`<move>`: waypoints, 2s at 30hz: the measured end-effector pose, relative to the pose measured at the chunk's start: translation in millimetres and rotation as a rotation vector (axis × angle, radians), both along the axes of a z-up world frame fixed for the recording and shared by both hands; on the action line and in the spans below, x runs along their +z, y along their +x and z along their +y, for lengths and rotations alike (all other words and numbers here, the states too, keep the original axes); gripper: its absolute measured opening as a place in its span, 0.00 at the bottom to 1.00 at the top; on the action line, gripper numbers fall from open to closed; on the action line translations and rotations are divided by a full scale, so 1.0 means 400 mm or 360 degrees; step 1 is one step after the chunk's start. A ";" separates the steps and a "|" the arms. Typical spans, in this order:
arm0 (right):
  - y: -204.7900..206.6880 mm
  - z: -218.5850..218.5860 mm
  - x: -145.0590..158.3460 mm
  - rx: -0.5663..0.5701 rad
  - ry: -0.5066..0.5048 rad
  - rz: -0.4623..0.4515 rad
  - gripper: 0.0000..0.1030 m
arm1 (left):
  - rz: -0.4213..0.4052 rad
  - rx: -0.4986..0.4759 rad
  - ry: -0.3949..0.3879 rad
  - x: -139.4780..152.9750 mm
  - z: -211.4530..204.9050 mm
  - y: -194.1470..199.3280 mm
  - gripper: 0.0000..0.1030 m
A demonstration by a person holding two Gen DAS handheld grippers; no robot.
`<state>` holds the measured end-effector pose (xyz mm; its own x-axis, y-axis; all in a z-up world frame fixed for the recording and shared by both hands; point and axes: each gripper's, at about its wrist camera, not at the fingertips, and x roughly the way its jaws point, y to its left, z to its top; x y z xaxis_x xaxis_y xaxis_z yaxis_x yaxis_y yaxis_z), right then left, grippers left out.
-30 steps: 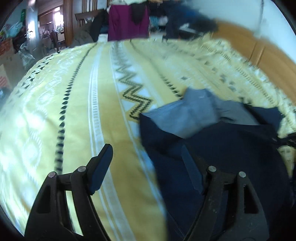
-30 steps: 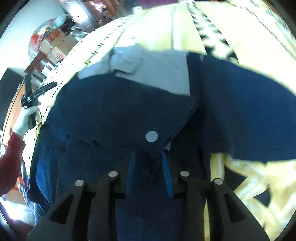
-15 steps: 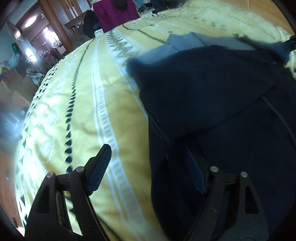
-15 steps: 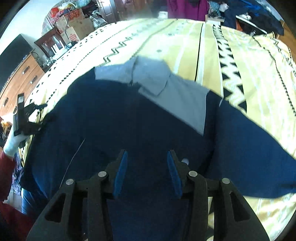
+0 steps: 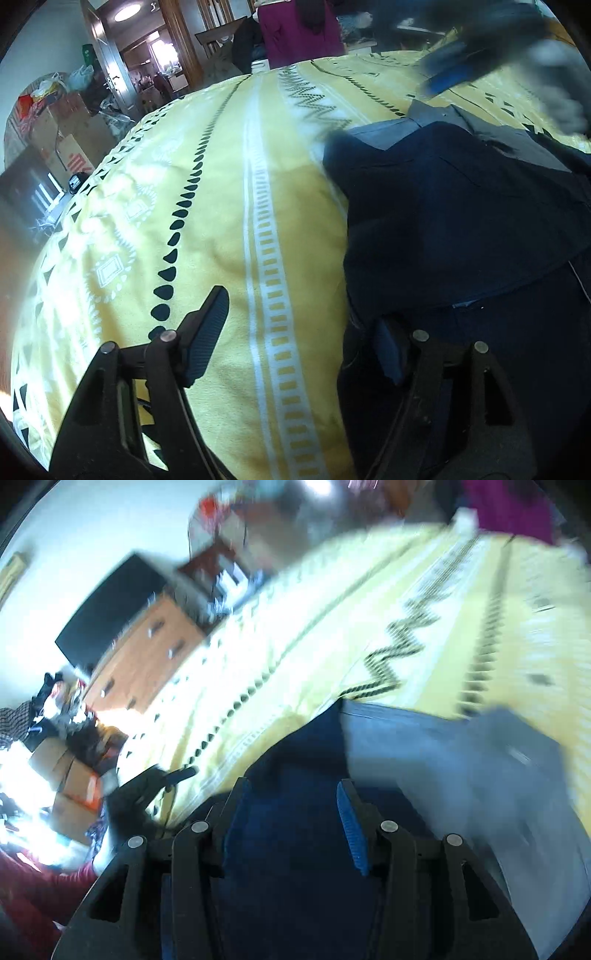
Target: Fold small clothes
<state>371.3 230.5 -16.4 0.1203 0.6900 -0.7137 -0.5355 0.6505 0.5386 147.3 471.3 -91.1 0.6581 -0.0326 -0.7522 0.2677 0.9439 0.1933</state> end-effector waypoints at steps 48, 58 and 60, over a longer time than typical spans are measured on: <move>-0.201 0.289 0.038 -0.0068 -0.0382 -0.0506 0.55 | 0.0045 0.0195 -0.0221 0.177 -0.029 -0.077 0.89; -0.467 -0.174 0.270 -0.0756 -0.0853 -0.0842 0.69 | -0.0018 -0.0041 -0.0308 0.275 -0.262 -0.113 0.89; -0.485 -0.252 0.292 -0.0807 -0.0891 -0.0843 0.69 | -0.0041 -0.0081 -0.0304 0.298 -0.303 -0.119 0.90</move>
<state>177.4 129.9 100.3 0.7201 0.0360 -0.6930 -0.2020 0.9663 -0.1597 99.5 350.2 28.2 0.6711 -0.2067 -0.7120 0.3132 0.9495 0.0195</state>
